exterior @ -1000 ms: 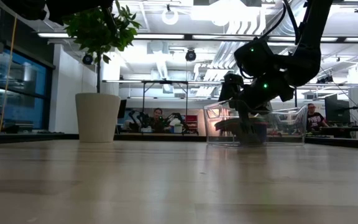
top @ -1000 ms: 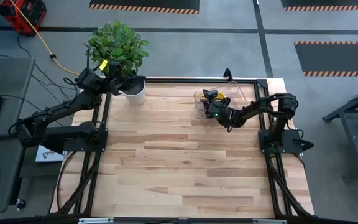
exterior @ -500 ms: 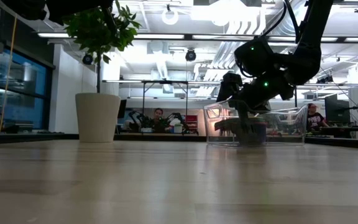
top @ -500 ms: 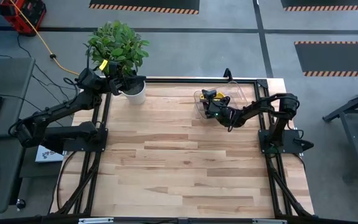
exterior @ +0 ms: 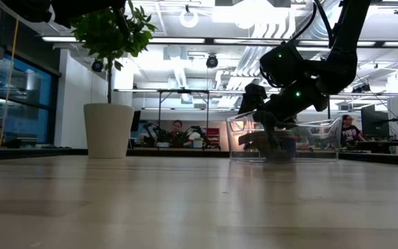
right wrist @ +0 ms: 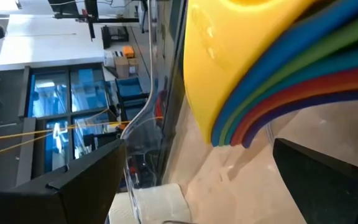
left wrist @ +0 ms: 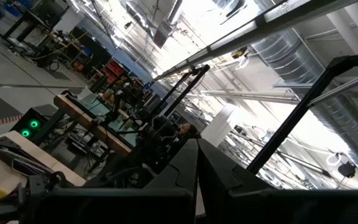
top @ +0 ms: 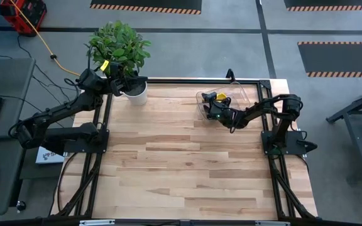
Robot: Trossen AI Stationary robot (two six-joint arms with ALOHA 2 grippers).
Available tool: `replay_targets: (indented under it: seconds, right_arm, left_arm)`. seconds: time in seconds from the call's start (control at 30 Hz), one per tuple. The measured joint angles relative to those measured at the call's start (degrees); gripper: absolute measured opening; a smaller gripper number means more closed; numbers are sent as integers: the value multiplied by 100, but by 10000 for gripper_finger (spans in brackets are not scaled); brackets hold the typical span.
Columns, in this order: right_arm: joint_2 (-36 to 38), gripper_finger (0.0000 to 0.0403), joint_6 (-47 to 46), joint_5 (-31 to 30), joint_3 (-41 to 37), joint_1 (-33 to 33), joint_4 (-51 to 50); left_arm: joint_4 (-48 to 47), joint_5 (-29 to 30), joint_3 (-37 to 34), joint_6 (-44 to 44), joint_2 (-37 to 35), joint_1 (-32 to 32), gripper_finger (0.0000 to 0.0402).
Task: Nest measuring cups in basket
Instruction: Put the nested measuring cups into the transparent bin, then return to Home Position
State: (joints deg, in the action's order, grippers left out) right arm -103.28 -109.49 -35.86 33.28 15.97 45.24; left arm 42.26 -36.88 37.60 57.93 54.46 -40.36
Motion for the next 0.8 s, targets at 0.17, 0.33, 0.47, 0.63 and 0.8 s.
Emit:
replay_targets:
  seconds: [0.17, 0.33, 0.47, 0.63, 0.8]
  right_arm:
    - [0, 399, 2, 18, 0, 0, 2]
    - [0, 399, 2, 197, 0, 2, 4]
    - [0, 399, 2, 184, 2, 2, 1]
    - [0, 399, 2, 140, 17, 16, -34]
    - [0, 399, 156, 314, 327, 117, -361]
  left_arm:
    - [0, 0, 1, 0, 0, 0, 0]
    - [0, 0, 1, 0, 0, 0, 0]
    - [0, 2, -1, 0, 0, 0, 0]
    - [0, 1, 0, -1, 0, 0, 0]
    - [0, 2, 1, 0, 0, 0, 0]
